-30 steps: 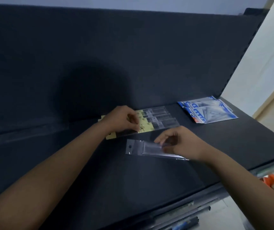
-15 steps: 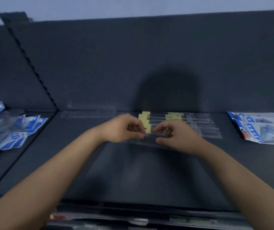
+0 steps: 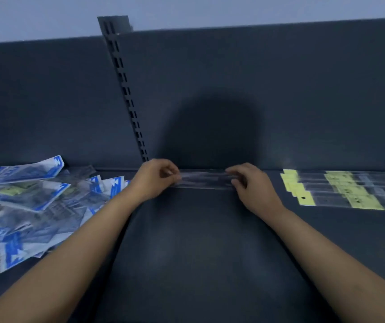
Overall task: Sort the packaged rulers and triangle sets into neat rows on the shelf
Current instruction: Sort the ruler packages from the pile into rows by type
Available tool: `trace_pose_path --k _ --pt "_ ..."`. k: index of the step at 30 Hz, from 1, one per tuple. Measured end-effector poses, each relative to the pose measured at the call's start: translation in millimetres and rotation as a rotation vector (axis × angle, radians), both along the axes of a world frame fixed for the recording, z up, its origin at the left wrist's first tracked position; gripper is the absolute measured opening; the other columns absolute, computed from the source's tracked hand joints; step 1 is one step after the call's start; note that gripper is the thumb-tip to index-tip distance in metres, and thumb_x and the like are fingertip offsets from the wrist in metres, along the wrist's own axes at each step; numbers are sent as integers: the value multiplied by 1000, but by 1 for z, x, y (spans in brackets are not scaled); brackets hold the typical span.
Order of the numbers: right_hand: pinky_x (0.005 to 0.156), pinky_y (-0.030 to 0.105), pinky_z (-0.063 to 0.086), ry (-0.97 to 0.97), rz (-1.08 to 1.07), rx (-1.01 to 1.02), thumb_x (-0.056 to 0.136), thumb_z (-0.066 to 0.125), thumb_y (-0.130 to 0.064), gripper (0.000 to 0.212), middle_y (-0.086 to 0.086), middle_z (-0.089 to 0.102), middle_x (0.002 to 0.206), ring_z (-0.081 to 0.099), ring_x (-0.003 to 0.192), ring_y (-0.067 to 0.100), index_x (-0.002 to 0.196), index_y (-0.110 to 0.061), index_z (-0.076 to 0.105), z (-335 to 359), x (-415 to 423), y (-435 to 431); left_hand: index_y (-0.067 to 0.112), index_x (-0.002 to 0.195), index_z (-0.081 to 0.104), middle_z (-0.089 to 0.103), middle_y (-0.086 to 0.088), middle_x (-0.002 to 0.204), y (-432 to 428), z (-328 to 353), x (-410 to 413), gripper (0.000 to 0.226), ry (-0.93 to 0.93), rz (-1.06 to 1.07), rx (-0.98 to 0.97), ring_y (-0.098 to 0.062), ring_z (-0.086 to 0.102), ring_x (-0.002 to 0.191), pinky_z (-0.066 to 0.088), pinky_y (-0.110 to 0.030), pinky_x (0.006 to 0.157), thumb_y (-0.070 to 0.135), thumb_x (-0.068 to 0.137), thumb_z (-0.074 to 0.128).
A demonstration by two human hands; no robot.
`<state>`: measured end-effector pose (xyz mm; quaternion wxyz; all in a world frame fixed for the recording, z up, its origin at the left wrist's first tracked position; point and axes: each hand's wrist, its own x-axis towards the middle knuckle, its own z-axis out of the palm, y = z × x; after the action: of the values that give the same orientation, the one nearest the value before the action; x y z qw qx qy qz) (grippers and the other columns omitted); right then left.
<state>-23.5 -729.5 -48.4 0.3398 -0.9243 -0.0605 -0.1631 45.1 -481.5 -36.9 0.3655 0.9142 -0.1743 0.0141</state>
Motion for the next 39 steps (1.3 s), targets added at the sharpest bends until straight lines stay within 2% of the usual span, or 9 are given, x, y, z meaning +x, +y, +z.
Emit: trace_pose_path --k 5,9,15,18,21,25,31,36,39 --pt "98 35 39 -1 -184 -145 90 53 -1 30 6 63 117 53 112 27 115 -11 67 -12 2 10 17 102 70 66 0 102 -5 -14 10 21 -206 -30 163 -18 59 94 47 -33 86 31 86 69" --pt "98 36 35 30 -203 -229 96 48 -11 28 7 62 123 50 117 29 120 -11 63 -6 0 12 19 109 68 63 2 113 -4 -8 1 30 -349 2 346 -21 55 103 38 -33 88 41 91 59" --pt "109 36 31 14 6 -295 97 46 -31 42 5 54 136 45 127 22 134 -12 52 9 -14 43 21 122 59 60 2 119 31 9 -45 53 -366 111 598 -21 51 113 32 -32 94 61 91 43" --pt "108 40 34 -24 118 -330 95 48 -39 47 5 52 138 44 128 21 135 -14 52 19 -20 81 21 123 58 59 0 122 61 17 -75 60 -325 203 684 -22 49 117 30 -33 97 66 89 39" --pt "108 38 33 -52 196 -320 94 48 -43 49 3 50 139 44 128 21 135 -17 51 32 -27 128 20 130 53 55 -1 131 100 28 -97 68 -266 256 779 -23 44 125 27 -35 105 71 88 34" --pt "105 33 32 -65 304 -312 93 50 -42 47 1 47 140 44 126 20 134 -19 50 46 -35 192 23 136 48 51 -3 137 164 42 -119 73 -207 355 811 -24 41 129 26 -37 106 74 86 32" --pt "103 30 34 -64 396 -278 92 53 -39 40 -4 50 135 46 122 16 128 -21 57 48 -42 295 24 134 50 50 -1 140 275 38 -136 72 -127 431 788 -24 40 131 29 -38 104 74 87 28" --pt "99 33 39 -10 376 -289 90 57 -38 35 1 58 123 52 115 21 117 -16 63 47 -40 388 23 129 55 56 -2 132 370 27 -135 64 -80 392 702 -24 46 124 33 -37 100 68 91 29" --pt "98 32 40 14 398 -318 89 58 -42 35 0 60 120 54 113 19 113 -17 65 45 -37 440 24 127 54 56 2 130 419 21 -129 59 -55 362 716 -20 47 123 34 -36 97 66 93 31"
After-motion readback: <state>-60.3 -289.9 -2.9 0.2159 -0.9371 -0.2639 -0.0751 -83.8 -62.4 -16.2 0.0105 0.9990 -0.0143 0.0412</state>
